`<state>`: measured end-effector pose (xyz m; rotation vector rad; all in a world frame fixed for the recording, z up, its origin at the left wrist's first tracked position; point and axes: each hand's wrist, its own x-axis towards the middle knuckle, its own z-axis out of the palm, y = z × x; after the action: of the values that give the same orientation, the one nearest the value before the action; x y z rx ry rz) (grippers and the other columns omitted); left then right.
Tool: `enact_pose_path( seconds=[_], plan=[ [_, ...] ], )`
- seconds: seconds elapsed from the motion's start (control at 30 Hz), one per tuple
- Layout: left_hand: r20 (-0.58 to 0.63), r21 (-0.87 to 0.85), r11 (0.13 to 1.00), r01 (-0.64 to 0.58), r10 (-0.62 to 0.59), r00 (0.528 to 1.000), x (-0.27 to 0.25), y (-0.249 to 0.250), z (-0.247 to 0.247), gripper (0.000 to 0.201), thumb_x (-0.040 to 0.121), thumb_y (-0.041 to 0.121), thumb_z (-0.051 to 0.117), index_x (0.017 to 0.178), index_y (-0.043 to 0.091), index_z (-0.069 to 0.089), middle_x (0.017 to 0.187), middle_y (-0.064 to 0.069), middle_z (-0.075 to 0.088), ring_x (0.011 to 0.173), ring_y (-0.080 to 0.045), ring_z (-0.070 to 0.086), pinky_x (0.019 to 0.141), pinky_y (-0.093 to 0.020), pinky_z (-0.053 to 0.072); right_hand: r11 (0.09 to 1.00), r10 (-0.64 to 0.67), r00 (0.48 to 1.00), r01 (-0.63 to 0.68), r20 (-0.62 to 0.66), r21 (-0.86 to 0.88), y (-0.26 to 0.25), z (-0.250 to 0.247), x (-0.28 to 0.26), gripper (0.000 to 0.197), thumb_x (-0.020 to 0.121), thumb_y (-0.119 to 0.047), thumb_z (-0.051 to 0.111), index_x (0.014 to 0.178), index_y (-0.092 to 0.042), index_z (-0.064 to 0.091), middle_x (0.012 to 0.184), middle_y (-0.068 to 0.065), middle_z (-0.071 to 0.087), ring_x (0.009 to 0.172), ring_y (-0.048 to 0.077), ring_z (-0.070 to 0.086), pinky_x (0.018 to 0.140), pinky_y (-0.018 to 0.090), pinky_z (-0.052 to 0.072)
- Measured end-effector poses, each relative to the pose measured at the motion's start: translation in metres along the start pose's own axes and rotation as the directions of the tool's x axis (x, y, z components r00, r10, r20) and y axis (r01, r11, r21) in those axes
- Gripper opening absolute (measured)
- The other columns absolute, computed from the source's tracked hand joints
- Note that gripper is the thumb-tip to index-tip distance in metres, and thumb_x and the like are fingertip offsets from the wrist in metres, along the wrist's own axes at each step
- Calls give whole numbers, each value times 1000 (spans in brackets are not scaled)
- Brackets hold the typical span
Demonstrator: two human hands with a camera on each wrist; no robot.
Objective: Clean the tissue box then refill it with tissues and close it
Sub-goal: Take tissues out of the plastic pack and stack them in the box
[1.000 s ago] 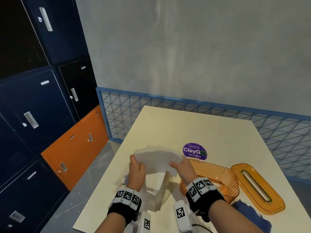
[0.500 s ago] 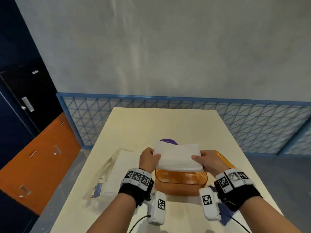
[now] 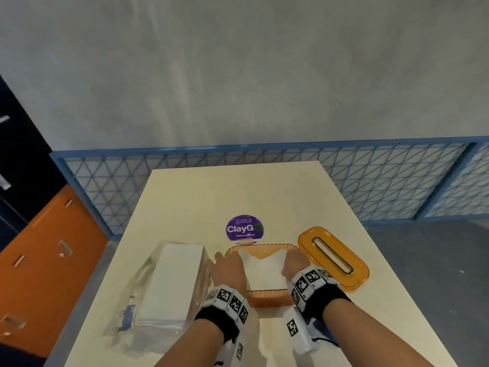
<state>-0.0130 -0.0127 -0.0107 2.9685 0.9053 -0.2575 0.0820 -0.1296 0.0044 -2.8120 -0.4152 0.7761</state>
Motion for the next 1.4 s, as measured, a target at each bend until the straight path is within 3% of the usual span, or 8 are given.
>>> enact_pose_path(
  seconds=[0.27,0.53,0.63,0.73,0.9,0.97,1.07,1.4],
  plan=[
    [-12,6,1000,-4,4,1000,-1,-2,7,41,85,11,53,124,16,41,122,-2,56,120,-25,43,99,-39,34,973,17,995,6,96,-230,-9,11,-3,39,97,-11,41,135,-1,46,141,13,47,129,31,47,106,39,43],
    [-115,-178,982,-68,48,992,1,-12,11,30,94,18,45,125,20,46,129,2,53,119,-21,45,95,-35,36,864,-187,974,103,-125,-493,-14,0,-6,28,92,-8,51,119,-10,57,125,7,57,114,21,58,88,28,50],
    [-246,-286,954,-94,21,969,-3,-18,6,28,96,23,43,122,20,52,125,0,51,115,-21,48,88,-34,40,885,-248,944,130,-218,-447,-5,-13,-9,30,95,-8,45,124,-10,51,127,10,52,118,24,52,91,30,47],
    [-363,-392,920,19,-173,916,-7,-39,3,25,89,21,57,113,16,61,122,-7,55,109,-29,51,80,-42,42,958,-192,926,105,-326,-267,13,-20,-3,34,97,-14,43,131,-11,42,130,11,46,118,26,50,85,32,48],
    [-121,-304,880,366,-416,901,-17,-81,16,53,88,51,51,127,16,46,133,-5,42,122,-27,40,92,-42,40,996,-84,991,81,-105,-36,34,-13,6,19,97,-11,38,113,-7,48,123,19,57,108,28,56,82,33,47],
    [-78,-267,890,370,-402,912,-19,-89,22,60,84,59,52,127,17,43,131,-4,42,122,-25,39,93,-41,40,996,-84,993,82,-78,-23,36,-13,4,18,96,-7,35,106,-6,50,124,19,59,106,29,59,88,35,49],
    [-62,-243,902,356,-380,923,-21,-93,26,55,86,54,52,126,18,43,130,-3,42,122,-25,39,92,-40,41,998,-69,995,69,-74,-7,35,-15,-2,34,97,-8,34,125,-2,54,129,15,58,117,28,57,97,31,47],
    [-26,-382,856,347,-386,922,-22,-98,13,31,99,31,36,122,15,49,129,-7,44,123,-26,40,95,-43,39,997,-62,996,59,-69,-41,30,-21,-16,32,96,-7,39,122,-2,56,130,14,58,120,25,55,97,27,44]
  ],
)
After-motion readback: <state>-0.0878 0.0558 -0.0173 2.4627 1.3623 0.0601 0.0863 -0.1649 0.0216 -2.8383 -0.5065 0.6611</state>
